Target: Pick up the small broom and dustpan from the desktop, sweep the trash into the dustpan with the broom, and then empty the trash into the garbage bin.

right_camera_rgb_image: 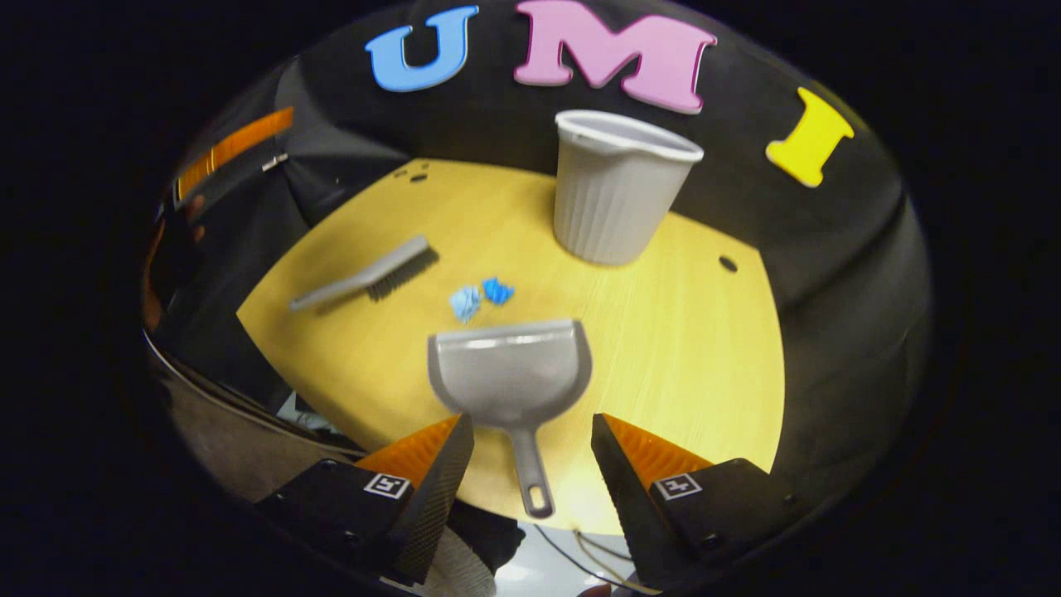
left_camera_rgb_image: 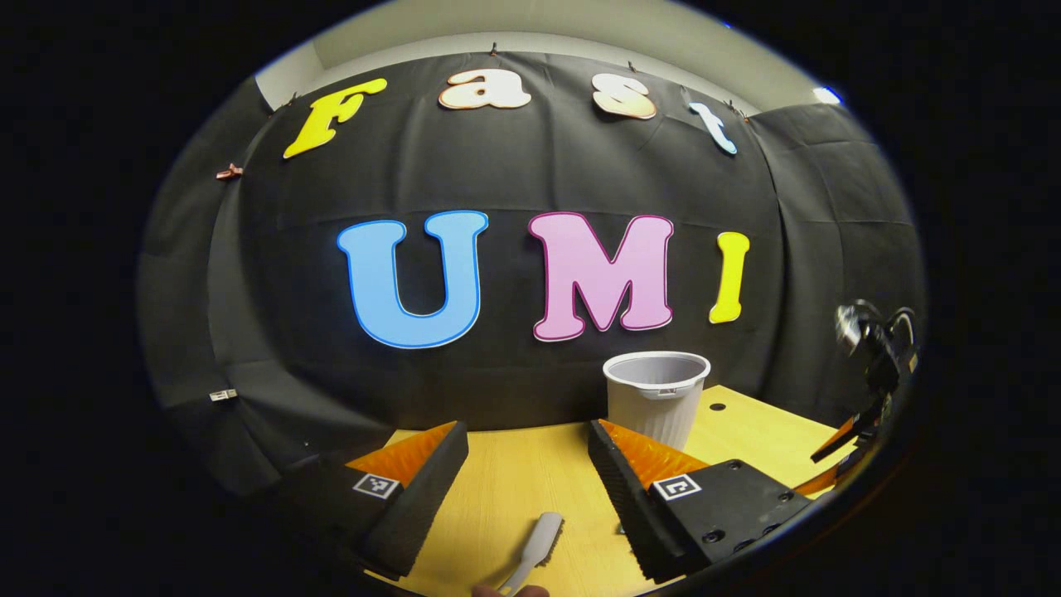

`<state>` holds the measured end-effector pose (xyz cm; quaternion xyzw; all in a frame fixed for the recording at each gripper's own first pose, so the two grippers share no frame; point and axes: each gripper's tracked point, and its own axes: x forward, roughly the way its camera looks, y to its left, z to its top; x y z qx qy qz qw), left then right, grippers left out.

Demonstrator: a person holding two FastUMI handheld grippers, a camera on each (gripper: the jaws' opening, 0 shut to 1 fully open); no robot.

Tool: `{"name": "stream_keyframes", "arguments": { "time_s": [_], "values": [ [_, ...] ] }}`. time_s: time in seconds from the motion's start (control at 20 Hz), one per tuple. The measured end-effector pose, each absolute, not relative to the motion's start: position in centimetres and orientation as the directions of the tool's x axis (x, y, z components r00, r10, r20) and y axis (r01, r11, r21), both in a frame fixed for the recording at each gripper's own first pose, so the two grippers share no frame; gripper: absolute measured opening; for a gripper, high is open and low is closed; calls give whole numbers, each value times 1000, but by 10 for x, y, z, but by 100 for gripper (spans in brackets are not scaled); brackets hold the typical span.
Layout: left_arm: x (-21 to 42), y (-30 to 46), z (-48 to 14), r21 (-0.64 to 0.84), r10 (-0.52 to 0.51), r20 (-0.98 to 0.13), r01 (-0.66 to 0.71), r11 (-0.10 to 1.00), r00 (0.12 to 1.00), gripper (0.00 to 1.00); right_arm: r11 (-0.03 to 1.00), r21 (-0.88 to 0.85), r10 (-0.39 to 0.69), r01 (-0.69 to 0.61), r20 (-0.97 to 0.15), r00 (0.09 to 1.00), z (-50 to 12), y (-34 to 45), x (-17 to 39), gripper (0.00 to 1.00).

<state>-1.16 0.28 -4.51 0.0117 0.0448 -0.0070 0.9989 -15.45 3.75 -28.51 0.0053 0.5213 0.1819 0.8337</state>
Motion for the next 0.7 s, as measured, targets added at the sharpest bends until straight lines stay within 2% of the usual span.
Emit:
{"name": "stream_keyframes", "arguments": {
  "time_s": [0.05, 0.35, 0.7],
  "values": [
    [-13, 3, -45, 30, -12, -91, 15, 999, 996, 95, 930, 192, 298, -314, -894, 335, -300, 38, -163, 91],
    [-19, 7, -52, 35, -9, -109, 13, 999, 994, 96, 912, 194, 269, -362, -948, 170, -361, 50, -170, 91],
    [-22, 17, -61, 41, 16, -127, -11, 999, 992, 97, 900, 199, 246, -388, -966, 74, -407, 63, -156, 90]
  ]
}}
